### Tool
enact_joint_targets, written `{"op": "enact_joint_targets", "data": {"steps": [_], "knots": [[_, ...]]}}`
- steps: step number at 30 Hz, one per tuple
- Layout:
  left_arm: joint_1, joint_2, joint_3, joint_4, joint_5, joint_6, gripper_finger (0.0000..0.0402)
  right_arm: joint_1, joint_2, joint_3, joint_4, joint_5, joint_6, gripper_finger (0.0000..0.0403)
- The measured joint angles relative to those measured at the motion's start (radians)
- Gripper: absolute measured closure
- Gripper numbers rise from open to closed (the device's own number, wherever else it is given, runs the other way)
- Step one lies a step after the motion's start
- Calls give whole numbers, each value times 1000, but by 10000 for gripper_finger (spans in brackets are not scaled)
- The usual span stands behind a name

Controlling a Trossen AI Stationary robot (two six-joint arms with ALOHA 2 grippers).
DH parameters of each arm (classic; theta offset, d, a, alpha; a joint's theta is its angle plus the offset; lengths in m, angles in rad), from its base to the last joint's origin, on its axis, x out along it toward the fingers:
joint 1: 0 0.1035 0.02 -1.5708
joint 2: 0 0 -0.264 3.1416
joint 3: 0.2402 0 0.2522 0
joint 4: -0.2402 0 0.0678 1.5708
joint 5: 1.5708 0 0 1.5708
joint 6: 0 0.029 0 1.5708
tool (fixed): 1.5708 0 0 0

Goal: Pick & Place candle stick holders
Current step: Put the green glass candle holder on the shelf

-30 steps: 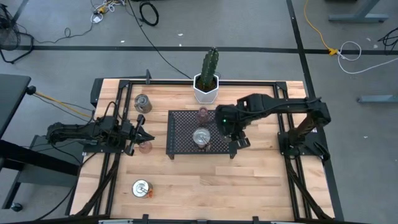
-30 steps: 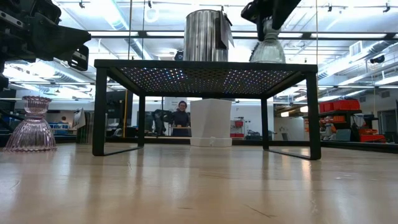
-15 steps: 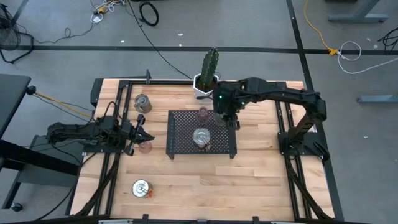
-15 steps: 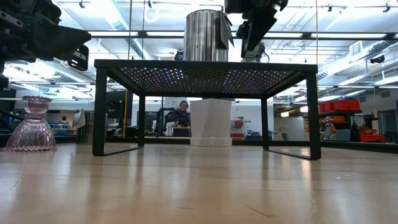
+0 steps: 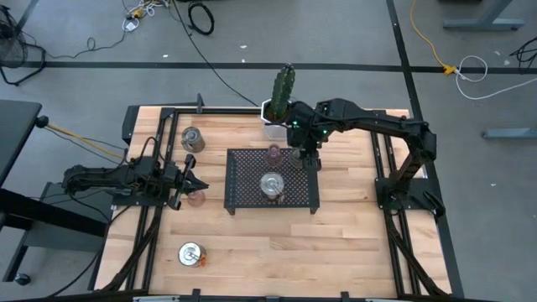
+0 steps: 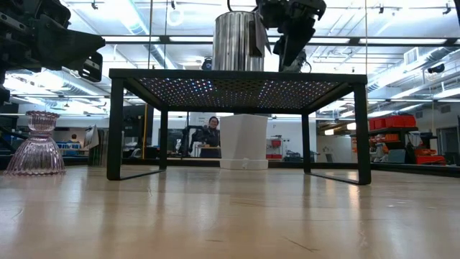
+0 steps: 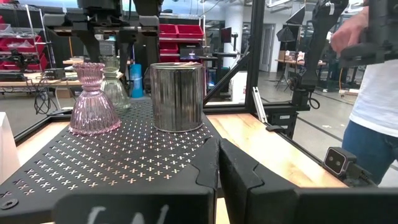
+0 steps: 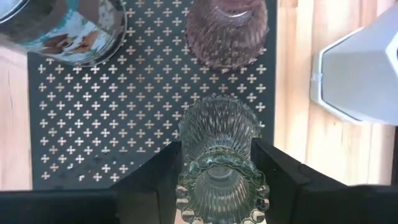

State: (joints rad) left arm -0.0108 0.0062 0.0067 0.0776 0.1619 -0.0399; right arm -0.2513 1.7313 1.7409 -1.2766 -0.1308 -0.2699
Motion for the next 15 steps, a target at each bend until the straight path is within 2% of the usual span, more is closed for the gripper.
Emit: {"op": "enact_joint_targets", "data": {"steps": [12,15], "knots": [[0,0,0,0,0,0,383,-24,0,0,7,7,-1,236],[0,0,0,0,0,0,383,-25,0,0,7,-24,0,236]]}}
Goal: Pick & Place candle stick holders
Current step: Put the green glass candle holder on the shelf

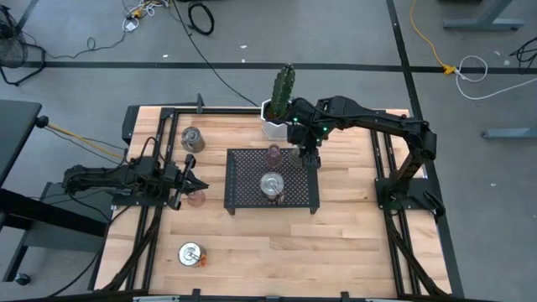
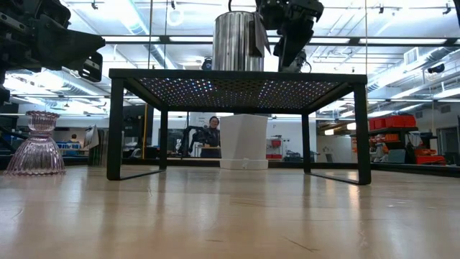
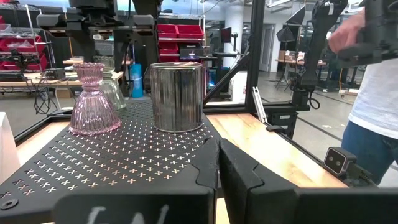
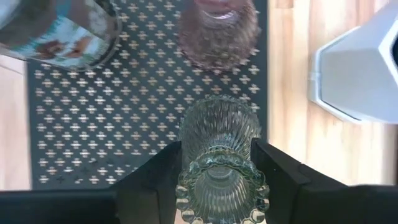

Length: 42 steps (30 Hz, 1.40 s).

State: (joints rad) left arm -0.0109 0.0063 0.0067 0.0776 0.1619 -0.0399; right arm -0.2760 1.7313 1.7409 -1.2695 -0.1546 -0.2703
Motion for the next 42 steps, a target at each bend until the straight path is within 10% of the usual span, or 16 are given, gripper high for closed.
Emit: {"op": "enact_joint_targets", "data": {"steps": [42], "knots": [[0,0,0,0,0,0,383,-2,16,0,28,-14,0,193]]}}
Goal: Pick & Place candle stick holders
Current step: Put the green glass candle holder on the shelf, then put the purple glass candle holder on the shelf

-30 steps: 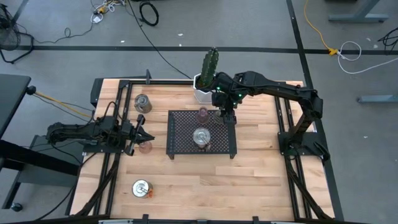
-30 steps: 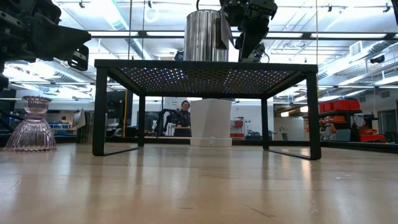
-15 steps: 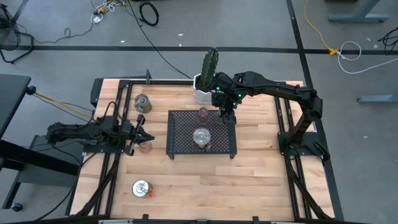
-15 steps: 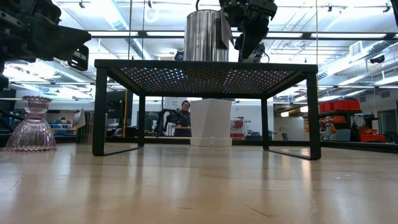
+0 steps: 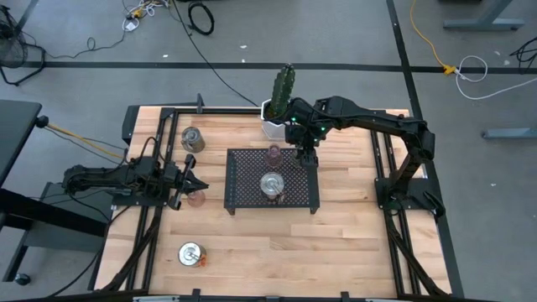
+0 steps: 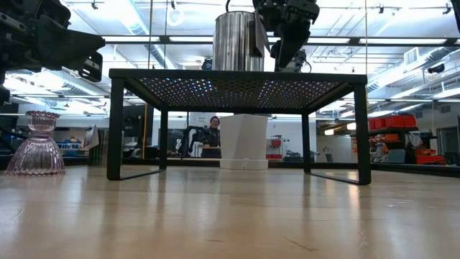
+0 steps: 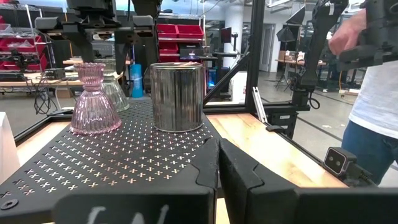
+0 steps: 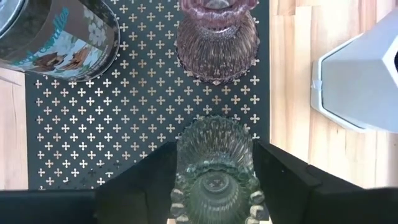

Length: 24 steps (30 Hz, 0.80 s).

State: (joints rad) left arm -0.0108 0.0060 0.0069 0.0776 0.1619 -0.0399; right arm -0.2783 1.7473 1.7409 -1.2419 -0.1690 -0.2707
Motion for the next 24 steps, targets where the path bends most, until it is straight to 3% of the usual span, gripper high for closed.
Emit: {"op": "enact_joint_targets", "data": {"steps": [24], "knots": [[0,0,0,0,0,0,383,3,-59,0,19,-6,-1,115]]}}
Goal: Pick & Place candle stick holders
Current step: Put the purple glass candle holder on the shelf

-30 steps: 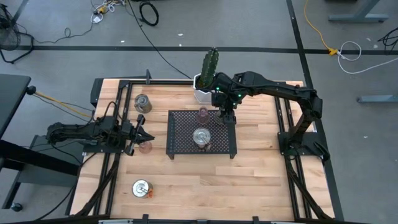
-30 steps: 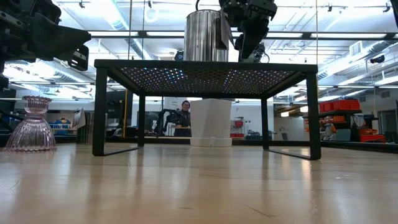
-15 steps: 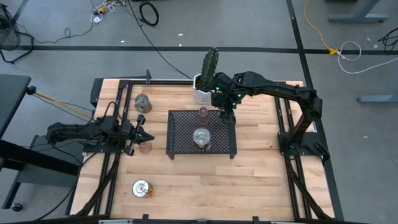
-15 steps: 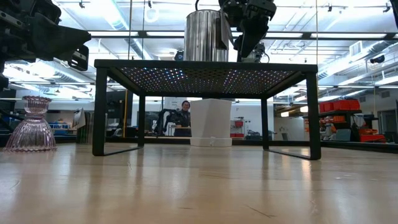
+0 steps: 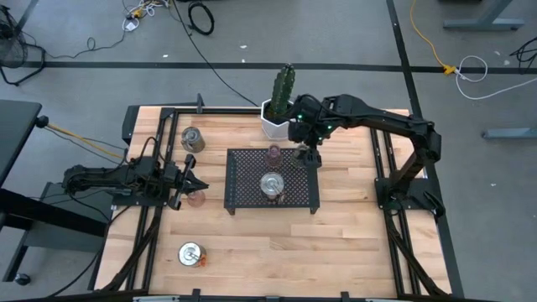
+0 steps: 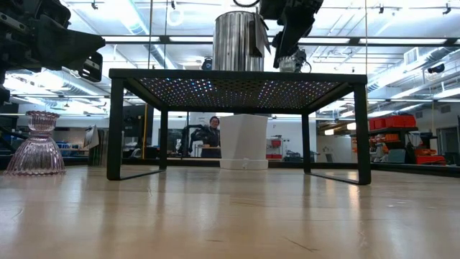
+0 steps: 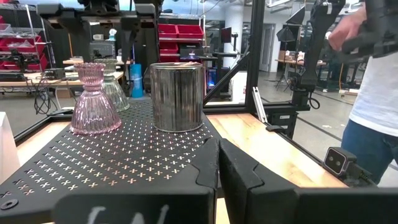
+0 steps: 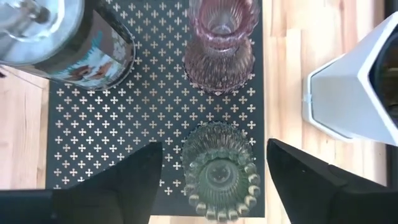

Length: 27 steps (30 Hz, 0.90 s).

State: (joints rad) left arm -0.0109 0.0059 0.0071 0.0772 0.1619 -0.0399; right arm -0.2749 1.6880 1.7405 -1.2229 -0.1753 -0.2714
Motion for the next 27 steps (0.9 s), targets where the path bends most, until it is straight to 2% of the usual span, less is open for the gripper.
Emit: {"op": "enact_joint_targets", "data": {"steps": [6,13,27], "knots": [[0,0,0,0,0,0,383,6,-59,0,18,7,-3,101],[0,0,0,0,0,0,383,59,-129,0,15,96,0,101],[0,0,0,0,0,0,383,161,-179,0,11,111,53,101]]}}
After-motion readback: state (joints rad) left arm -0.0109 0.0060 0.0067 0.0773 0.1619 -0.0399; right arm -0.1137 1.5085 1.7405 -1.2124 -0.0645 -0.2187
